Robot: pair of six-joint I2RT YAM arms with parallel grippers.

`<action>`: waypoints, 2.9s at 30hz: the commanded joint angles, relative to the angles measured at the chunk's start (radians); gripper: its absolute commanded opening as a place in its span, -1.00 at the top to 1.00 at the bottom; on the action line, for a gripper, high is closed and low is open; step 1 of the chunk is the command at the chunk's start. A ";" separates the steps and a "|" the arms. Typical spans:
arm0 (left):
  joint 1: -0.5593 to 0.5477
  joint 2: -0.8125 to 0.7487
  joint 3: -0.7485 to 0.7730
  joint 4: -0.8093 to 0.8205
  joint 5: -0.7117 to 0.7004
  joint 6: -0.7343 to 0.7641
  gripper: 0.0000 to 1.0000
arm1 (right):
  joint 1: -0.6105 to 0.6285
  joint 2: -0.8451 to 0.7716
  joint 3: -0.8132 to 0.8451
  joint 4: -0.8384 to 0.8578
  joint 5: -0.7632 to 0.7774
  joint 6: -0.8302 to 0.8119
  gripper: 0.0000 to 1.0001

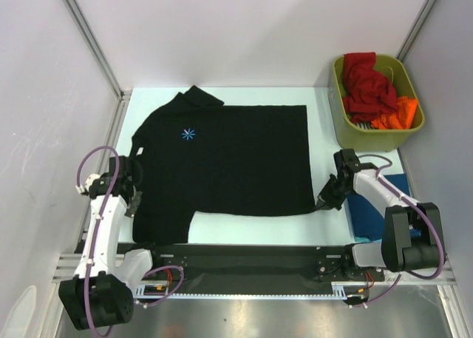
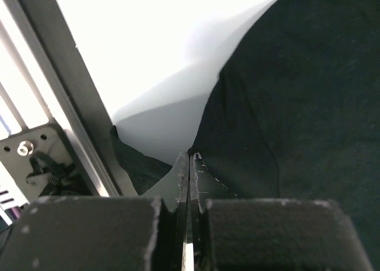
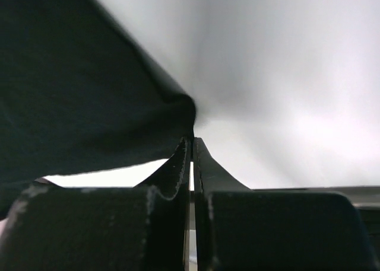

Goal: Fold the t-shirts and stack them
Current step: Fold the tshirt

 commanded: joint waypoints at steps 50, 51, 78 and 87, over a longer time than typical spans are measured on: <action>-0.067 0.871 0.729 0.367 0.115 0.488 0.99 | -0.033 0.653 0.816 -0.087 0.011 -0.254 1.00; -0.067 0.880 0.739 0.361 0.112 0.491 0.99 | -0.033 0.666 0.825 -0.089 0.010 -0.257 1.00; -0.040 1.020 0.854 0.368 0.133 0.473 0.96 | -0.051 0.871 1.127 -0.172 0.001 -0.232 0.55; -0.027 0.897 0.804 0.402 0.107 0.592 -0.66 | 0.001 0.760 1.172 -0.249 0.108 -0.349 -0.24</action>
